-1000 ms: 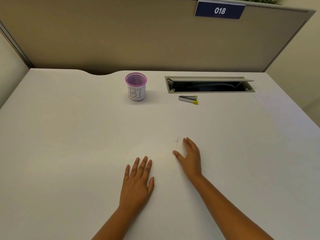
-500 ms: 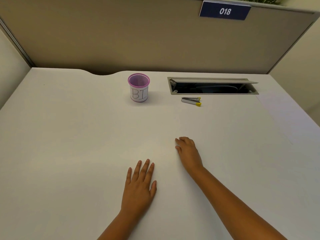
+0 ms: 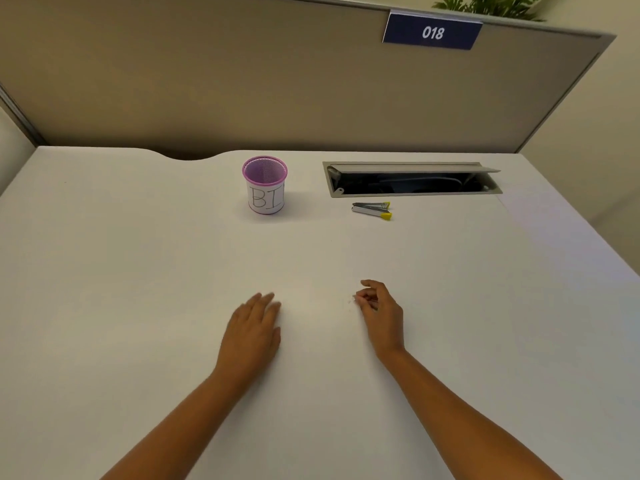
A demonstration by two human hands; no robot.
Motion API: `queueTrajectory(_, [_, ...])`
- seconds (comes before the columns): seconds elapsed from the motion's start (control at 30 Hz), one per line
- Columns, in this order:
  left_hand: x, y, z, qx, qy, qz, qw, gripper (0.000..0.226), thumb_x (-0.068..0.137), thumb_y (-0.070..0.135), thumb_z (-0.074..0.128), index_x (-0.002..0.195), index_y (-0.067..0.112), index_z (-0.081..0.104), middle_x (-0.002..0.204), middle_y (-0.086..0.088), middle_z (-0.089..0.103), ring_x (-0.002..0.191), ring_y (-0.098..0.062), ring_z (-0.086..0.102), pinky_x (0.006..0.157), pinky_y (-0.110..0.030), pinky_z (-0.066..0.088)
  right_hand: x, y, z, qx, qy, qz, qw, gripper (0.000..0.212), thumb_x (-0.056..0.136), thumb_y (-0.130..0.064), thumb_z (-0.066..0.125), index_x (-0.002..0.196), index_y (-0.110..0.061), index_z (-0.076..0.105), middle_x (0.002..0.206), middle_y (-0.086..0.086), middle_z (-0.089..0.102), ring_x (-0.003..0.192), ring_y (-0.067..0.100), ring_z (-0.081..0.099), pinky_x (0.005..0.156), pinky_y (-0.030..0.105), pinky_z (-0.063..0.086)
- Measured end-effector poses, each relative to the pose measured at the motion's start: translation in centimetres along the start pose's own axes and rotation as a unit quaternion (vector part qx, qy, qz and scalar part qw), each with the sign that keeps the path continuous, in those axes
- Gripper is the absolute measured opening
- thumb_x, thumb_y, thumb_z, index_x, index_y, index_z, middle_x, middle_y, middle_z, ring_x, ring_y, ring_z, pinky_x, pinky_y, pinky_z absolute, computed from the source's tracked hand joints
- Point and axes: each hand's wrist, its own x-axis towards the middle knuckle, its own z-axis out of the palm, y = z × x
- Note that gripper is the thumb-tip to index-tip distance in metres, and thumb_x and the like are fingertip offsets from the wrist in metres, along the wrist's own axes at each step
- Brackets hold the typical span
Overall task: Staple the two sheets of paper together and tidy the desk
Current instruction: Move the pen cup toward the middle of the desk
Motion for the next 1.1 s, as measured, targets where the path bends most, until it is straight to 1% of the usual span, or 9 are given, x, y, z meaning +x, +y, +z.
queueTrajectory(0.1, [3.5, -1.4, -1.4, -0.038, 0.009, -0.048, 0.998, 0.049, 0.075, 0.013, 0.068, 0.121, 0.004, 0.054, 0.128, -0.021, 0.056, 0.119, -0.04, 0.051, 0.095, -0.05, 0.044, 0.0, -0.1, -0.1, 0.031, 0.001, 0.005, 1.0, 0.027, 0.084, -0.005, 0.062, 0.102, -0.026, 0.057, 0.084, -0.009, 0.067, 0.081, -0.001, 0.063, 0.074, 0.005, 0.047])
queueTrajectory(0.2, [7.3, -2.2, -3.1, -0.051, 0.013, -0.093, 0.994, 0.061, 0.086, 0.023, 0.058, 0.14, 0.013, 0.03, 0.146, -0.017, 0.035, 0.135, -0.036, 0.031, 0.108, -0.046, 0.031, 0.1, -0.2, -0.2, 0.05, 0.006, 0.011, 0.999, 0.028, 0.083, -0.005, 0.064, 0.101, -0.025, 0.058, 0.085, -0.008, 0.068, 0.082, 0.001, 0.065, 0.073, 0.005, 0.047])
queueTrajectory(0.3, [11.2, -2.6, -4.3, -0.072, 0.032, -0.147, 0.986, 0.072, 0.087, 0.031, 0.056, 0.144, 0.021, 0.014, 0.151, -0.014, 0.026, 0.136, -0.034, 0.029, 0.108, -0.044, 0.031, 0.2, -0.3, -0.1, 0.051, 0.011, 0.012, 0.999, 0.028, 0.083, -0.007, 0.063, 0.099, -0.028, 0.057, 0.085, -0.009, 0.068, 0.084, 0.0, 0.063, 0.072, 0.003, 0.046])
queueTrajectory(0.47, [16.3, -3.4, -4.9, -0.088, 0.024, -0.188, 0.978, 0.08, 0.087, 0.033, 0.057, 0.144, 0.031, 0.002, 0.152, -0.017, 0.021, 0.129, -0.038, 0.039, 0.099, -0.047, 0.042, 0.1, -0.3, -0.2, 0.063, 0.022, 0.015, 0.998, 0.03, 0.083, -0.008, 0.064, 0.093, -0.035, 0.056, 0.085, -0.007, 0.068, 0.083, -0.002, 0.063, 0.071, 0.002, 0.045])
queueTrajectory(0.57, [19.0, -4.1, -4.9, -0.117, 0.015, -0.21, 0.971, 0.076, 0.088, 0.029, 0.056, 0.144, 0.029, 0.006, 0.152, -0.019, 0.019, 0.126, -0.04, 0.042, 0.097, -0.046, 0.044, 0.2, -0.2, -0.2, 0.077, 0.024, 0.016, 0.997, 0.029, 0.082, -0.007, 0.065, 0.093, -0.033, 0.058, 0.086, -0.007, 0.069, 0.083, -0.001, 0.064, 0.072, 0.004, 0.047])
queueTrajectory(0.63, [20.5, -4.7, -4.7, -0.148, 0.005, -0.226, 0.963, 0.068, 0.088, 0.025, 0.057, 0.143, 0.024, 0.017, 0.151, -0.019, 0.021, 0.126, -0.039, 0.043, 0.099, -0.045, 0.042, 0.4, -0.1, -0.2, 0.083, 0.023, 0.022, 0.996, 0.028, 0.081, -0.008, 0.066, 0.093, -0.033, 0.059, 0.086, -0.008, 0.069, 0.082, 0.0, 0.065, 0.073, 0.006, 0.048])
queueTrajectory(0.77, [21.9, -5.2, -4.5, -0.221, 0.053, -0.228, 0.947, 0.049, 0.085, 0.016, 0.061, 0.129, 0.011, 0.04, 0.14, -0.016, 0.043, 0.12, -0.035, 0.05, 0.097, -0.042, 0.044, 0.5, 0.0, -0.2, 0.089, 0.023, 0.029, 0.995, 0.027, 0.081, -0.008, 0.067, 0.092, -0.032, 0.059, 0.085, -0.009, 0.069, 0.081, 0.001, 0.066, 0.075, 0.008, 0.05])
queueTrajectory(1.03, [20.6, -4.2, -5.1, -0.298, 0.127, -0.222, 0.92, 0.024, 0.088, 0.014, 0.056, 0.111, 0.007, 0.054, 0.114, -0.015, 0.063, 0.094, -0.024, 0.057, 0.08, -0.027, 0.043, 0.7, -0.5, -0.6, 0.108, 0.028, 0.055, 0.992, 0.022, 0.08, -0.009, 0.068, 0.093, -0.026, 0.06, 0.086, -0.007, 0.069, 0.08, -0.002, 0.065, 0.072, 0.006, 0.048])
queueTrajectory(1.1, [19.4, -3.5, -5.3, -0.308, 0.129, -0.204, 0.92, 0.019, 0.088, 0.015, 0.056, 0.106, 0.009, 0.055, 0.112, -0.012, 0.064, 0.089, -0.019, 0.055, 0.078, -0.025, 0.044, 1.0, -0.8, -0.8, 0.122, 0.036, 0.081, 0.989, 0.022, 0.08, -0.012, 0.068, 0.092, -0.027, 0.059, 0.085, -0.007, 0.07, 0.079, 0.0, 0.065, 0.073, 0.01, 0.049])
